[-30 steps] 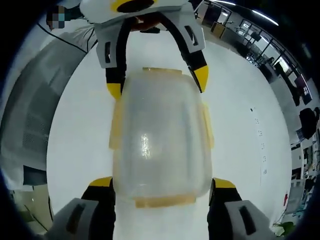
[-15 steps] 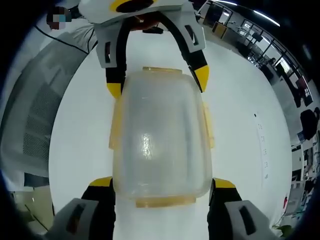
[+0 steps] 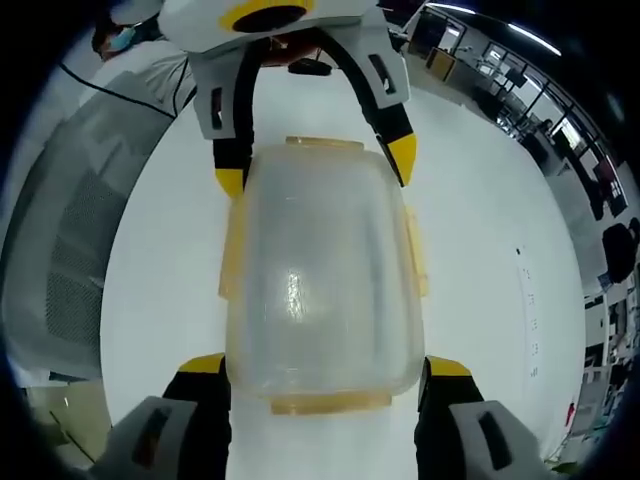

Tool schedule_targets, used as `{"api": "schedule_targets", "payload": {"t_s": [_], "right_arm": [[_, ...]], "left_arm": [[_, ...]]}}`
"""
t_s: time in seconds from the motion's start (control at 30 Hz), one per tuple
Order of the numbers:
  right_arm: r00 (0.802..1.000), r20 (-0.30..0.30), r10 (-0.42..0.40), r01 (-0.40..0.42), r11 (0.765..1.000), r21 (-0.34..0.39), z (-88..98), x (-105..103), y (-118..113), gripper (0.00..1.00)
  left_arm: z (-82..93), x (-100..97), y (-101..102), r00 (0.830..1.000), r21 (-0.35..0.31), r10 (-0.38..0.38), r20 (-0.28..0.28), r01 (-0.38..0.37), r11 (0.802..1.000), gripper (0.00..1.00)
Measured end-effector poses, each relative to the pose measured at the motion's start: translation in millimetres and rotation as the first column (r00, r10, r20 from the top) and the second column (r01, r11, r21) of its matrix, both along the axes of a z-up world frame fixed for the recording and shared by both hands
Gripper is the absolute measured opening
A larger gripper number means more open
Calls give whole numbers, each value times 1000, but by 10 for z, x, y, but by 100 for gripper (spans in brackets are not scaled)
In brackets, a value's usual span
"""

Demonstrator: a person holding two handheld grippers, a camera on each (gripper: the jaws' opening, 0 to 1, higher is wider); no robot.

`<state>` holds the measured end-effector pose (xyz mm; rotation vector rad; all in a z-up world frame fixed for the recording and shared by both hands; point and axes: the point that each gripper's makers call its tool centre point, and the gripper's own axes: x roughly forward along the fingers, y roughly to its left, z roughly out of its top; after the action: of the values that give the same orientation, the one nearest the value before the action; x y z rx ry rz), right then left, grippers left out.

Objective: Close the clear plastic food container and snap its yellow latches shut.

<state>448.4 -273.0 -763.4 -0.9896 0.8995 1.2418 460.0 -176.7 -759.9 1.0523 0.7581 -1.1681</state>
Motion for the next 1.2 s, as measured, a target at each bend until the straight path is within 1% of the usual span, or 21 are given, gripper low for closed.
{"api": "schedule_targets", "payload": {"t_s": [0.23,0.57,1.2], "right_arm": [[1000,0,2,-2,1000,-5,-2,-13,87,76],[1000,0,-9,9,1000,3,-3,-37,281,76],[1000,5,-26,26,1000,-4,-10,-63,530,77]], "left_arm": [[7,-21,81,1000,-11,3,0,-3,1000,76],[5,-32,285,1000,-13,-2,1,2,1000,76],[5,-48,519,1000,-37,0,1,0,999,76]]}}
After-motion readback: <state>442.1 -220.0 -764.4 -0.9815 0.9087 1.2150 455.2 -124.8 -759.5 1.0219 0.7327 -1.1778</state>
